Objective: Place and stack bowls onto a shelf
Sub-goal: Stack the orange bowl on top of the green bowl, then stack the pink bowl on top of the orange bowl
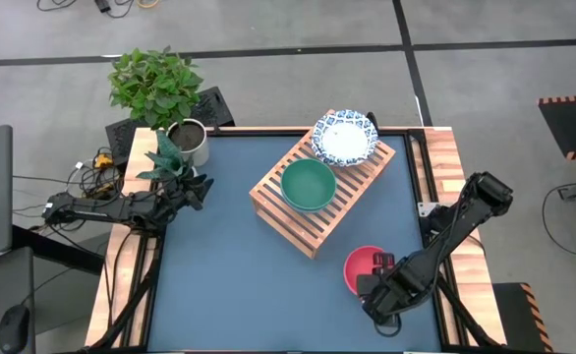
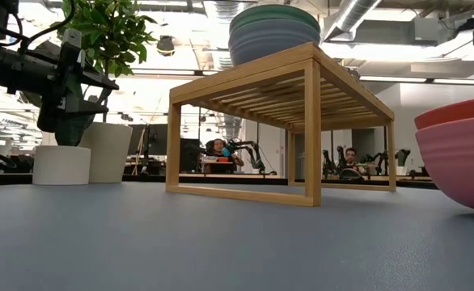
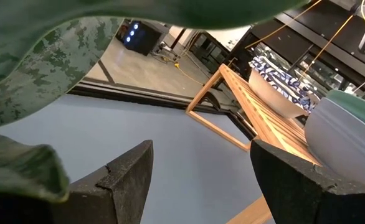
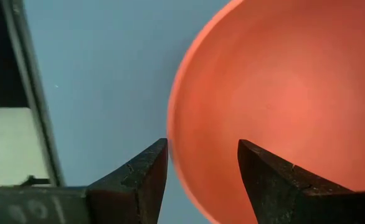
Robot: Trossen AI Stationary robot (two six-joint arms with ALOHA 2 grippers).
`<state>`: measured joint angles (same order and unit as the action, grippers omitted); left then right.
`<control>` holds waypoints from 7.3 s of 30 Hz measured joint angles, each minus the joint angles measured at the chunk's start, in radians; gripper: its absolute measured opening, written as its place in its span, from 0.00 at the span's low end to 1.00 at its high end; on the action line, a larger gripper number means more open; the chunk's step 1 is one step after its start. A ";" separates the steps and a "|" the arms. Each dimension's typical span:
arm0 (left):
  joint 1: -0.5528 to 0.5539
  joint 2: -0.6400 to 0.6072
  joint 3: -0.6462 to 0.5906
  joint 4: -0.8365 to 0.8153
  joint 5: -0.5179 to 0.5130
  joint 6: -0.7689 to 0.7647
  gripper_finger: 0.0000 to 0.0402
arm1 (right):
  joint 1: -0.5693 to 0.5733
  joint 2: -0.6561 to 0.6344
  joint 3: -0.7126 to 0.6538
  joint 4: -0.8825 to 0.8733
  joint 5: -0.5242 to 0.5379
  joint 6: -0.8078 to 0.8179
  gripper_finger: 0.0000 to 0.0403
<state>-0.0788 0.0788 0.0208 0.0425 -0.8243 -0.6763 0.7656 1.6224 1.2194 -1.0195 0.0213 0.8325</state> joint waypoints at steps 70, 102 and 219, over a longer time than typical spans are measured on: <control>0.000 0.000 0.000 0.000 -0.002 0.007 0.63 | -0.022 -0.066 0.069 -0.223 0.032 0.014 0.07; 0.000 0.000 0.000 0.000 -0.003 0.019 0.63 | -0.091 -0.066 0.549 -0.550 0.313 -0.385 0.07; 0.000 0.041 0.000 0.000 0.005 0.021 0.63 | -0.188 -0.052 0.229 -0.295 0.027 -0.061 0.53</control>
<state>-0.0784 0.1196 0.0208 0.0422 -0.8196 -0.6552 0.5775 1.5704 1.4486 -1.3149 0.0480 0.7714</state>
